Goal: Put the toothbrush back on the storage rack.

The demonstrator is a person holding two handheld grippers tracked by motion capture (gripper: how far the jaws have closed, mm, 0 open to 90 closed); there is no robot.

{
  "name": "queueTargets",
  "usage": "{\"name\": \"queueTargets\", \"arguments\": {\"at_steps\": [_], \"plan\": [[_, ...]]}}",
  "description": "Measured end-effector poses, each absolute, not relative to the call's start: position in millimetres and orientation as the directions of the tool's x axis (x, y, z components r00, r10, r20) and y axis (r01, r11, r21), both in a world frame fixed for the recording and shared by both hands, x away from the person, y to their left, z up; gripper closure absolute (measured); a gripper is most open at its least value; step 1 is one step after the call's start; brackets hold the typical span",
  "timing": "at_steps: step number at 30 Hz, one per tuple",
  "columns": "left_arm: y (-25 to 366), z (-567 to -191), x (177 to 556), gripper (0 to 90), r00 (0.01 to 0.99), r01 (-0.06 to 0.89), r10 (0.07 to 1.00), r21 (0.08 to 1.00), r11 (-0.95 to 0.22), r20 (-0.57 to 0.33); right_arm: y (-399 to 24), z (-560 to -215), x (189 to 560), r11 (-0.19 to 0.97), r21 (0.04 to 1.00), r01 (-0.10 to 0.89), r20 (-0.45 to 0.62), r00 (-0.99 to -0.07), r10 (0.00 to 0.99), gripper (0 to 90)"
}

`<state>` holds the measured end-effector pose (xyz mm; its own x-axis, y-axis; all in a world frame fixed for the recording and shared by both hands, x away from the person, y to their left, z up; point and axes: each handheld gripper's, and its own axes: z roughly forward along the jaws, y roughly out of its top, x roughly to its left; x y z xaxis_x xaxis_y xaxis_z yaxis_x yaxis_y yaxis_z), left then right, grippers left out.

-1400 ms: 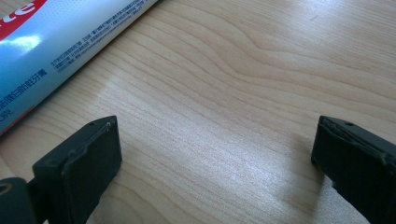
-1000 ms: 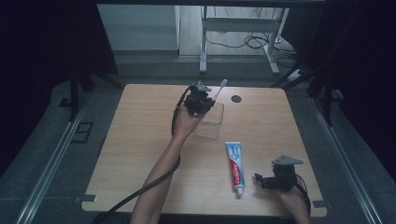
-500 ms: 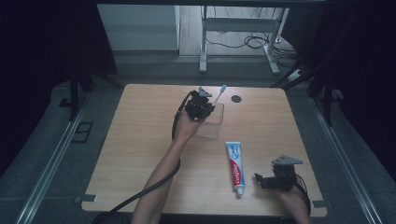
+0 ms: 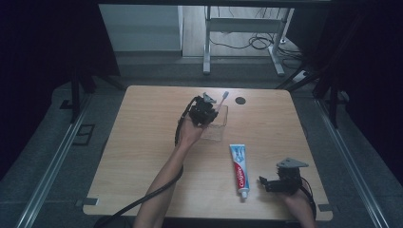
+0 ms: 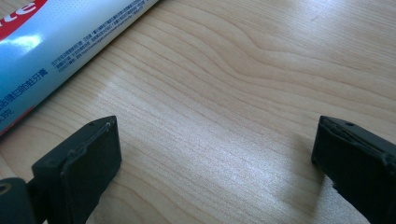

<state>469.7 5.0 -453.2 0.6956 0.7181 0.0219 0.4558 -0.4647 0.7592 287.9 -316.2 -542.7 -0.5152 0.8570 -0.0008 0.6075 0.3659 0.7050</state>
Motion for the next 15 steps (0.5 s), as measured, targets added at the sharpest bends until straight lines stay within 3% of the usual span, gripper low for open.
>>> {"name": "queueTargets", "arguments": {"at_steps": [15], "plan": [[-6, -457, 462, 78.1, 0.693, 0.438, 0.712, 0.719, -0.54, 0.113, -316, -543, 288, 0.366, 0.705, 0.608, -0.001, -0.515, 0.857, 0.8]]}}
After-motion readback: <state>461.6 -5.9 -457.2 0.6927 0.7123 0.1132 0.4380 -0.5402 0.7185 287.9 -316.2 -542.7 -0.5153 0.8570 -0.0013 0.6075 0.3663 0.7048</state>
